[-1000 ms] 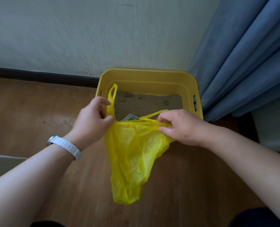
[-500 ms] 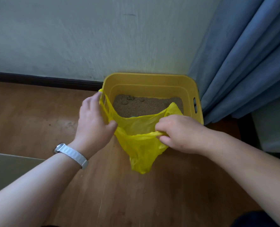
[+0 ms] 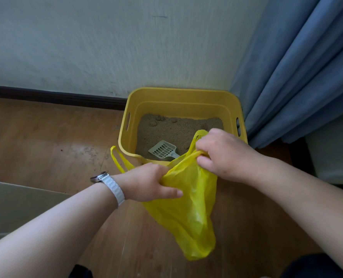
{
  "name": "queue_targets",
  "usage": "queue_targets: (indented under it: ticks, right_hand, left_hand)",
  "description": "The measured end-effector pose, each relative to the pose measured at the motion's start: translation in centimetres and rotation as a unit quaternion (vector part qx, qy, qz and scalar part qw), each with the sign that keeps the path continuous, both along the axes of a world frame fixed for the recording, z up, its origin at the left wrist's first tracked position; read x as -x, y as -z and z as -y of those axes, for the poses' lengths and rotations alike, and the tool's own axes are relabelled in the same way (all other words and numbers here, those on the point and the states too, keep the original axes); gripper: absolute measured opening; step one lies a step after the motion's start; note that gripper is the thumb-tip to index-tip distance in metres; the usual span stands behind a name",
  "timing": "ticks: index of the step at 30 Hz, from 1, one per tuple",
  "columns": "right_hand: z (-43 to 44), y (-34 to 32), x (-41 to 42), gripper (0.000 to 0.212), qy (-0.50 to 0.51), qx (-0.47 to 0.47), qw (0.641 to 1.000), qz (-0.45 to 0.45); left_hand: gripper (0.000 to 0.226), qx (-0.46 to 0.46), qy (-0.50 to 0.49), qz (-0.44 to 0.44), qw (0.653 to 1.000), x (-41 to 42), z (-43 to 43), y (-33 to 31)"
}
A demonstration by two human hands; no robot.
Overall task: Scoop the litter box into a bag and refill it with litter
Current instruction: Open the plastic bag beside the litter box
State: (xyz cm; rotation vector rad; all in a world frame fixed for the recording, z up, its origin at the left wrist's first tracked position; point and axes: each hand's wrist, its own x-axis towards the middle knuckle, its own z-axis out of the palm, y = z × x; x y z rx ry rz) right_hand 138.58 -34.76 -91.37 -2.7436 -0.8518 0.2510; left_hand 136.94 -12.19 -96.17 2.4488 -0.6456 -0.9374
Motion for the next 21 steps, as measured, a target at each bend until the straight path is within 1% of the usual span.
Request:
queue_targets:
  ticks: [2,3,6,8,10,11,12,14,15,17,19,21]
  right_hand:
    - [0.1,-0.1,-0.1,0.023,-0.012,-0.016,1.0,0.003]
    - [0.1,-0.3,-0.1,0.024,-0.029,-0.04,0.999,0.003]
    - [-0.2,-1.1,0.9,0.027,-0.065,-0.137,0.988,-0.026]
    - [-0.4,-1.5,1.5,0.029,-0.047,-0.147,0.986,-0.058]
    - [-0.3,-1.7,1.6,0.033,-0.021,-0.128,0.987,-0.098]
    - [0.0,-1.7,1.5,0.034,-0.014,-0.111,0.986,-0.123]
    - [0.2,-1.6,1.3,0.034,-0.01,-0.086,0.986,-0.145]
    - [0.8,-1.3,0.9,0.036,-0.003,-0.019,0.986,-0.168]
    - [1.0,-1.1,0.8,0.042,0.004,0.008,0.985,-0.172]
    - [1.4,-0.8,0.8,0.052,0.031,0.042,0.979,-0.195]
    - [1.9,-0.4,0.7,0.052,0.081,0.043,0.963,-0.254]
    - [2.4,-0.1,0.7,0.052,0.108,0.077,0.951,-0.28]
  left_hand:
    - [0.038,-0.021,0.014,0.019,1.0,0.1,0.1,0.4]
    - [0.035,-0.012,0.007,0.024,1.0,0.0,0.1,0.5]
    - [0.027,0.041,-0.053,0.028,0.997,-0.2,-0.2,0.3]
    - [0.025,0.076,-0.11,0.04,0.99,-0.4,-0.5,0.0]
    - [0.03,0.106,-0.145,0.077,0.981,-0.5,-1.0,-0.1]
    - [0.032,0.107,-0.143,0.103,0.979,-0.6,-1.3,-0.2]
    - [0.033,0.091,-0.125,0.13,0.979,-0.7,-1.6,-0.6]
    - [0.038,0.023,-0.062,0.189,0.98,-0.9,-1.8,-1.2]
    - [0.04,-0.008,-0.032,0.21,0.977,-0.9,-2.0,-1.4]
    - [0.037,-0.055,0.01,0.249,0.967,-0.9,-2.3,-1.8]
    - [0.033,-0.053,0.032,0.294,0.954,-0.7,-2.7,-2.0]
    - [0.029,-0.032,0.023,0.309,0.95,-0.5,-3.5,-2.3]
